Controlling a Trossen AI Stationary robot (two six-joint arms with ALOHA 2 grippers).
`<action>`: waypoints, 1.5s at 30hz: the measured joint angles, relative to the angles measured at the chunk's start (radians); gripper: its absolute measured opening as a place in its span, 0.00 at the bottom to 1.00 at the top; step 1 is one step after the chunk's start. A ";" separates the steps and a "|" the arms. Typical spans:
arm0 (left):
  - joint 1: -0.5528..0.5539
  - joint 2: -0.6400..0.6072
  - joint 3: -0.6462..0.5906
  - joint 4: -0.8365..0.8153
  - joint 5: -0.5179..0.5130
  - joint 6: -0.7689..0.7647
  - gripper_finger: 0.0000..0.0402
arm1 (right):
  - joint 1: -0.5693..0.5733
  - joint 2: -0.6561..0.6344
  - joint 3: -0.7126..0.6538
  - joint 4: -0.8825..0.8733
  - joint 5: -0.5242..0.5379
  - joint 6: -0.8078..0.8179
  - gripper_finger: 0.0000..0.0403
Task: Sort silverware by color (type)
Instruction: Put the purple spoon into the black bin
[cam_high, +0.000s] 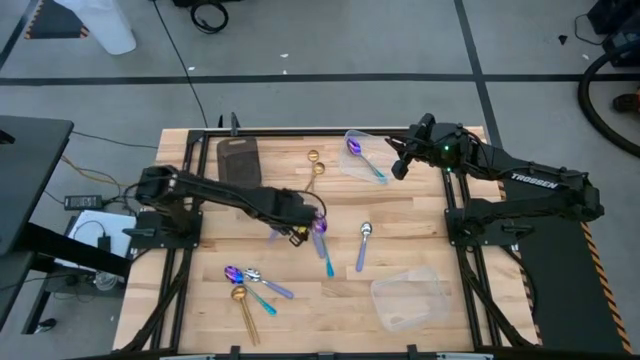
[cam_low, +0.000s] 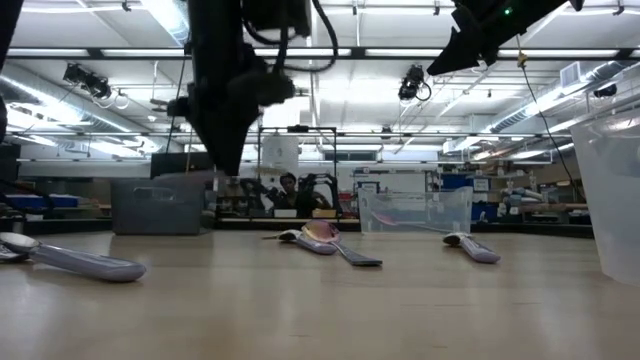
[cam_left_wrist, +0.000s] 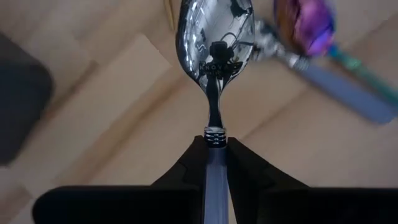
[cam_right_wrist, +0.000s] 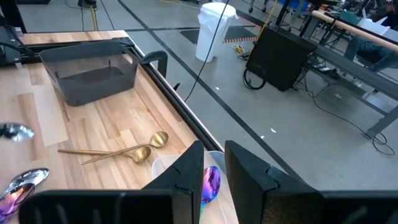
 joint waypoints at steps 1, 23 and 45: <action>0.005 -0.020 0.000 -0.003 -0.011 0.000 0.11 | 0.000 0.000 0.000 0.000 0.000 0.000 0.19; 0.079 -0.251 0.001 -0.218 -0.166 -0.013 0.11 | -0.001 -0.001 0.000 -0.018 0.005 -0.007 0.19; 0.302 -0.256 -0.056 -0.283 -0.315 0.144 0.13 | -0.001 -0.008 0.000 -0.008 0.001 0.000 0.19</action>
